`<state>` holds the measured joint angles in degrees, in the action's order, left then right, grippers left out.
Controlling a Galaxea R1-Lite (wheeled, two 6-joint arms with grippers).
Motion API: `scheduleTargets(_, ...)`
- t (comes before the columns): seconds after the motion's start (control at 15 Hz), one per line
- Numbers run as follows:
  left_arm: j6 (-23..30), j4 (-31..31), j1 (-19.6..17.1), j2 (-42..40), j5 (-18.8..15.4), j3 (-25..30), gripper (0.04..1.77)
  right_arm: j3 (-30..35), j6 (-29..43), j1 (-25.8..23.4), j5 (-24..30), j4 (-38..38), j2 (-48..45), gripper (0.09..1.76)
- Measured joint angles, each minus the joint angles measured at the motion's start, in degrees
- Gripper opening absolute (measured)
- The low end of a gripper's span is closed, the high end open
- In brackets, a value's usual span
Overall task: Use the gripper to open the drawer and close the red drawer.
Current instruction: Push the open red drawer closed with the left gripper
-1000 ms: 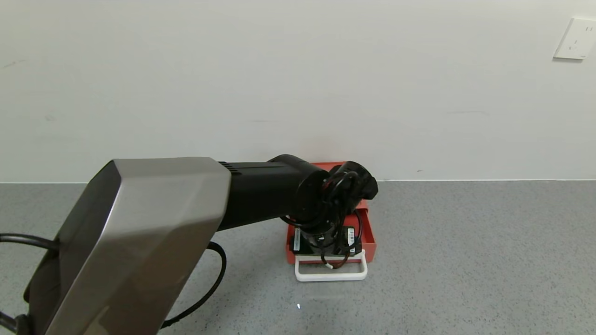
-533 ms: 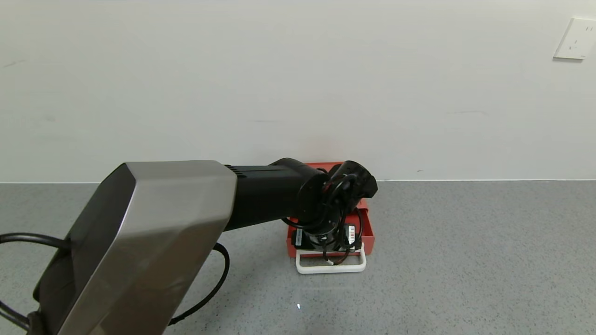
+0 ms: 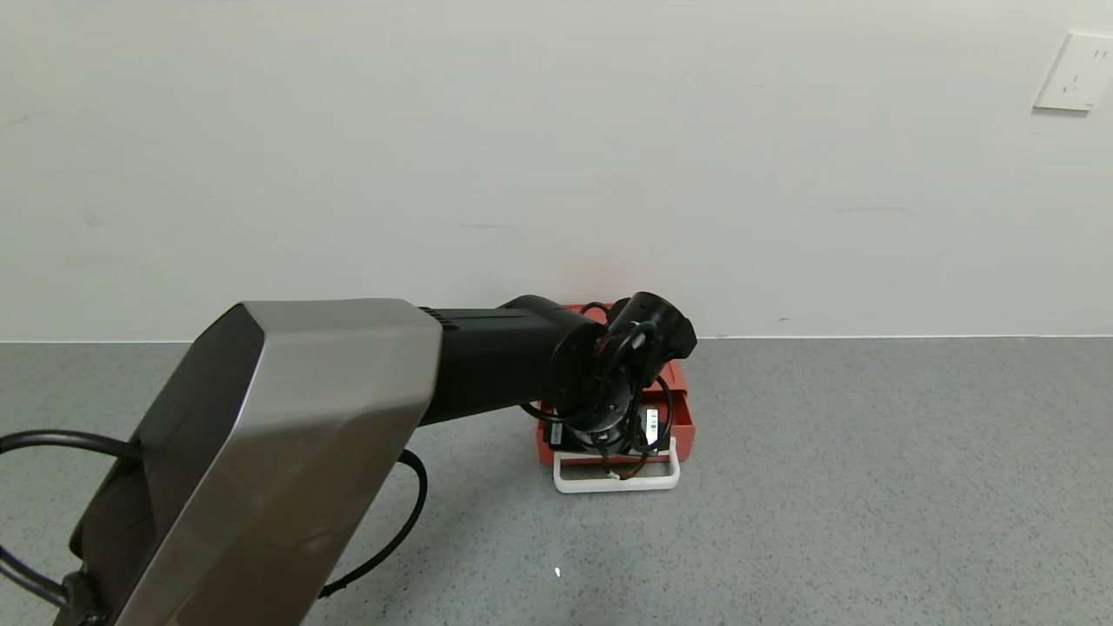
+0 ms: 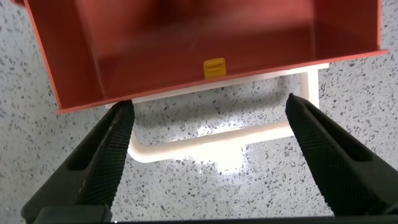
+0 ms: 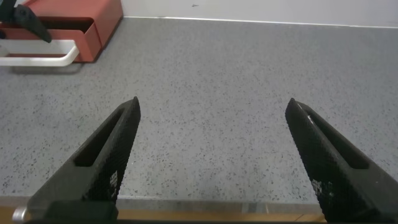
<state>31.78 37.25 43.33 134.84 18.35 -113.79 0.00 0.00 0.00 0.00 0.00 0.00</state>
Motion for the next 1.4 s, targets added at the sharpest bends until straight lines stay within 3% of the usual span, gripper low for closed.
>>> scheduleTargets(1.4,-9.5,-7.7,-2.5,2.2,2.6,0.0,1.75,0.0,0.0,0.0,0.0,0.0,0.0,1.71)
